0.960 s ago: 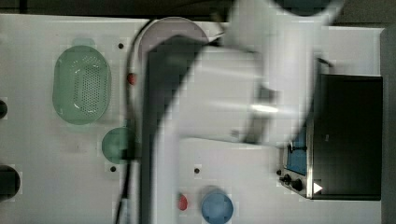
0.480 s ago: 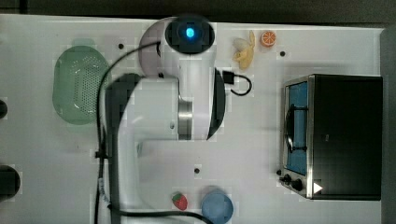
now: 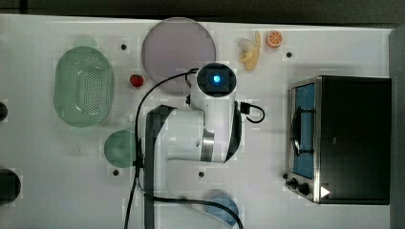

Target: Pick Ketchup from oven and place it on table.

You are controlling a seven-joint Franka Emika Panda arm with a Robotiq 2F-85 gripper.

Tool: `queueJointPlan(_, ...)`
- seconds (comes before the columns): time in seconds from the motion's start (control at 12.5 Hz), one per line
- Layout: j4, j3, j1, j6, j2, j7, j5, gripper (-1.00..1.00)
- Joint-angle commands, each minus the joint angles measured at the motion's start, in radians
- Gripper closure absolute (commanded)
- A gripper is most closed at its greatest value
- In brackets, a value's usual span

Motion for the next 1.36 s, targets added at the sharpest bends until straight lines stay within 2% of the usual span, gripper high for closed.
queueJointPlan(0.08,-0.07,-0.037,-0.012,0.137,-0.012,0.013,-0.012,-0.27)
queueJointPlan(0.24,-0.102,-0.037,-0.012,0.218,0.019,0.013,-0.012,-0.27)
queueJointPlan(0.32,-0.107,-0.037,-0.012,0.249,0.038,0.013,-0.011,-0.34)
queueJointPlan(0.56,-0.099,-0.033,-0.011,0.278,0.069,0.024,-0.01,-0.97)
queueJointPlan(0.96,-0.034,-0.032,-0.007,0.213,-0.093,0.032,-0.01,-1.0)
queueJointPlan(1.36,0.129,-0.033,-0.007,-0.065,-0.268,0.032,-0.012,-1.0)
